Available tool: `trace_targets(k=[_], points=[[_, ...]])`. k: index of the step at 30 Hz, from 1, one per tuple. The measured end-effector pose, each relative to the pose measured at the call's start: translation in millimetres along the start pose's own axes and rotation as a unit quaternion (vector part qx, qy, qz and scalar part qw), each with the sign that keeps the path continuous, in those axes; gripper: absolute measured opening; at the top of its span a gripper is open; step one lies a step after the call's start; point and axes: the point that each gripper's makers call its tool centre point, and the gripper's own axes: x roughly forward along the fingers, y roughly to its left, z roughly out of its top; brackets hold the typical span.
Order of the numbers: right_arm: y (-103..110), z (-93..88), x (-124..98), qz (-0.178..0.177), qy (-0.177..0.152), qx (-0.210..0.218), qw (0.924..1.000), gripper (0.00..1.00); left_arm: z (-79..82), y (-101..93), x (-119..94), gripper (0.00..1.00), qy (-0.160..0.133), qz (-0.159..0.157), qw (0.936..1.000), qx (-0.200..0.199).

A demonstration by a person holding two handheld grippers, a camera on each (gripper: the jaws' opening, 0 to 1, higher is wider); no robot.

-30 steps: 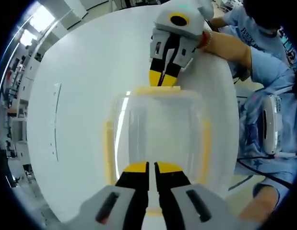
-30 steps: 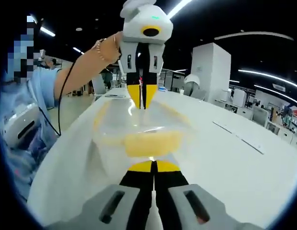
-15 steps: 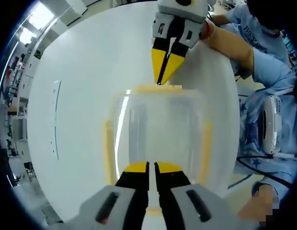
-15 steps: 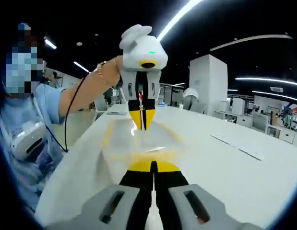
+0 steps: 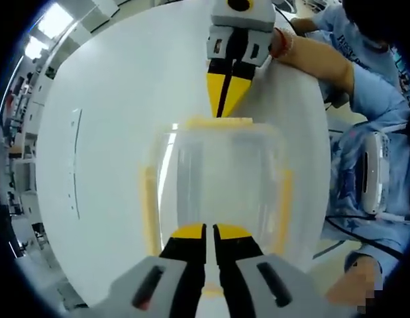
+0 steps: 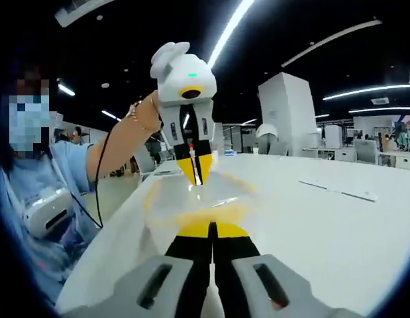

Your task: Snap each plastic latch of the storage box into its locked position after aligning the lid with the box until every specified latch is closed and the lid sits flush.

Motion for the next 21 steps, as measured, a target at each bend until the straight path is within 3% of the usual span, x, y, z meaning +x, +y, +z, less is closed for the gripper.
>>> trace_targets(k=[5,6,7,17,18,19,20,21], points=[[-0.2,-0.7,3.0,0.002,-0.004,0.009,1.0,0.0,0.3,-1.4,0.7,0.04,-0.002,-0.001,1.0,0.0],[-0.4,-2.2,6.0,-0.01,-0.004,0.021,0.9997,0.0,-10.5,0.1,-3.1,0.04,0.027,0.004,0.9996,-0.006],[-0.8,-2.8,4.3,-0.005,-0.001,0.011,0.9999,0.0,-3.6,0.8,0.3,0.04,0.003,0.0,1.0,-0.002],[0.2,-2.4,4.8,-0.003,-0.002,0.023,0.9997,0.0,-2.3,-0.5,1.9,0.04,-0.014,-0.007,0.9999,-0.001],[-1.9,-6.1,6.0,-0.006,0.014,0.011,0.9998,0.0,-1.9,-0.7,1.9,0.04,-0.015,-0.007,0.9999,-0.001],[1.2,-24.1,9.2,0.002,0.07,-0.01,0.9975,0.0,-1.3,-1.4,1.7,0.04,-0.015,-0.005,0.9999,0.003],[-3.4,-31.0,13.2,-0.014,0.091,-0.04,0.9949,0.0,-3.8,-0.6,0.7,0.04,-0.009,-0.002,0.9999,0.006],[-5.0,-25.8,15.1,-0.007,0.085,-0.036,0.9957,0.0,-3.3,0.4,1.6,0.04,-0.012,-0.001,0.9999,0.009]])
